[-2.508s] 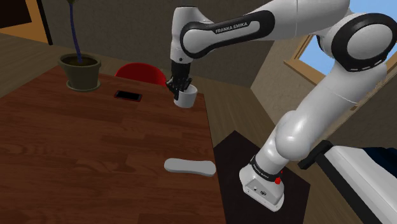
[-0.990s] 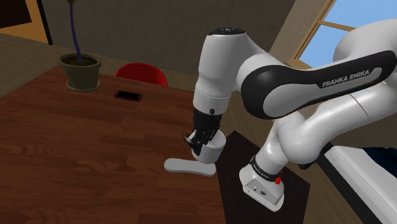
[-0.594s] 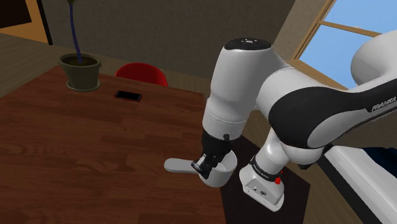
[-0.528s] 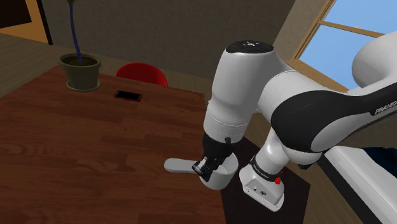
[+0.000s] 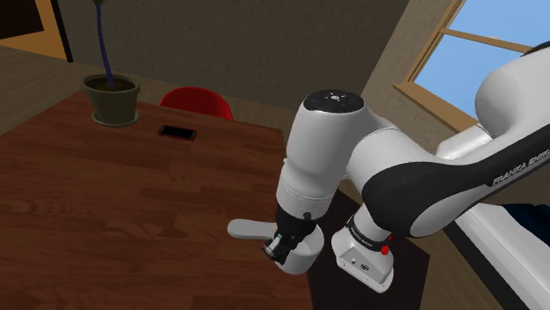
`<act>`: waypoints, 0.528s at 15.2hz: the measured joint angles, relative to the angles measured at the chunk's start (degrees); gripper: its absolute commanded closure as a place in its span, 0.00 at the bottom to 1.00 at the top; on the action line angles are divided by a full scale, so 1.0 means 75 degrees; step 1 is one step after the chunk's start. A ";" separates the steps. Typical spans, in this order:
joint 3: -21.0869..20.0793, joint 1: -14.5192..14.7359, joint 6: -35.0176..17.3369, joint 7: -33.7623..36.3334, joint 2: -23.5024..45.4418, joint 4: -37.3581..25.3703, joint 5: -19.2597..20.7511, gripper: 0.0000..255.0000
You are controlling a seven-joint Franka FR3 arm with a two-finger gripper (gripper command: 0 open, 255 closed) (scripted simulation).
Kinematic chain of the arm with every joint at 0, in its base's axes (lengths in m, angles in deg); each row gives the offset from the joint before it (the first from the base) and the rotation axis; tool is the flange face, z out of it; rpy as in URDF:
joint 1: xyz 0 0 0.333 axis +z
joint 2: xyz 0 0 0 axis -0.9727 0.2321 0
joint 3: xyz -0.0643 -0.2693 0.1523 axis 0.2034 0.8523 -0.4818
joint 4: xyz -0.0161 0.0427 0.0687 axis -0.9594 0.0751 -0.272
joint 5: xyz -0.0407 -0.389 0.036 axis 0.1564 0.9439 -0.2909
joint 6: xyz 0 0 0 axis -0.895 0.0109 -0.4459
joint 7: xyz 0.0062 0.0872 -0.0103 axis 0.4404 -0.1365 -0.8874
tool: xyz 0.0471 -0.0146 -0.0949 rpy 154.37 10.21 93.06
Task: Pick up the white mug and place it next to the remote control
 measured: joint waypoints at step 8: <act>-0.0361 -0.0080 -0.1043 0.0019 0.0612 0.0441 -0.0083 1.00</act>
